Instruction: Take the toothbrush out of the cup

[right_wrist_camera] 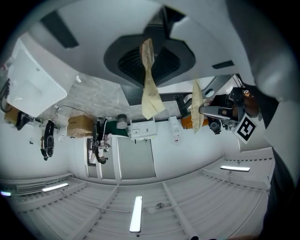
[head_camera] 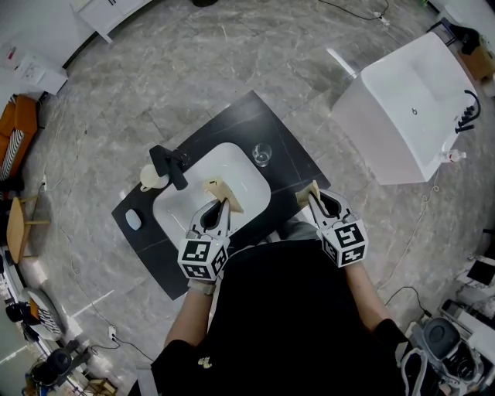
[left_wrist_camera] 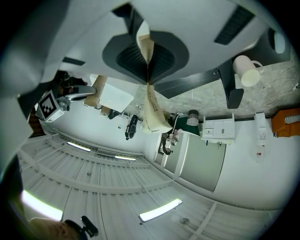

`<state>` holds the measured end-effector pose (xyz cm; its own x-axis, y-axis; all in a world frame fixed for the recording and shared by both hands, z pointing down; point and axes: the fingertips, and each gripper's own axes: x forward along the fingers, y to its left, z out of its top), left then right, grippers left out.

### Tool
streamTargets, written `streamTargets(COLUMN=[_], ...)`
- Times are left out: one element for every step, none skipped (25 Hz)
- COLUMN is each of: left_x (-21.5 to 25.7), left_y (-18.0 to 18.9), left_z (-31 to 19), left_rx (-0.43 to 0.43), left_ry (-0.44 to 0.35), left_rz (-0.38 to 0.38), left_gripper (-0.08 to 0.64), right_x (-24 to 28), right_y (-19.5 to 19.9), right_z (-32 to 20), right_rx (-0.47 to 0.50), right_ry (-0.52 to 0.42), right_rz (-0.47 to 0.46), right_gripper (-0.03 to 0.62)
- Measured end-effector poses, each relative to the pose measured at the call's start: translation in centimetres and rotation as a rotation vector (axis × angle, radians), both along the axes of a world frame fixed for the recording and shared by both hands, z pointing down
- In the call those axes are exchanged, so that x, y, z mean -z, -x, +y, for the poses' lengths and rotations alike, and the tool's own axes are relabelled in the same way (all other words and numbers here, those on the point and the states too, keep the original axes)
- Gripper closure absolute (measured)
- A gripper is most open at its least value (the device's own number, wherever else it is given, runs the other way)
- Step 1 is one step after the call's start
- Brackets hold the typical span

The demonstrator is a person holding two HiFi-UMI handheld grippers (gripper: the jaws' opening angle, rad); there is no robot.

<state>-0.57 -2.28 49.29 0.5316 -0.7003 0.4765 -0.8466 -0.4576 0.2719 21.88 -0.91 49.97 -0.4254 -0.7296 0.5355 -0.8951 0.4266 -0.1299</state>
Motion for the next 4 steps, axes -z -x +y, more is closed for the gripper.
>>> streamTargets(left_x=[0.01, 0.03, 0.05, 0.07], left_y=[-0.07, -0.15, -0.24, -0.32], left_z=[0.00, 0.03, 0.07, 0.12], left_rx=[0.000, 0.001, 0.001, 0.002], left_ry=[0.001, 0.002, 0.003, 0.003], left_rz=[0.000, 0.000, 0.000, 0.000], left_gripper=[0.535, 0.535, 0.535, 0.535], right_x=[0.07, 0.17, 0.25, 0.31], right_y=[0.00, 0.00, 0.00, -0.01], right_z=[-0.06, -0.11, -0.14, -0.16], right_rx=[0.000, 0.000, 0.001, 0.002], right_ry=[0.000, 0.000, -0.001, -0.003], right_rz=[-0.002, -0.004, -0.007, -0.010], right_gripper=[0.537, 0.537, 0.537, 0.537])
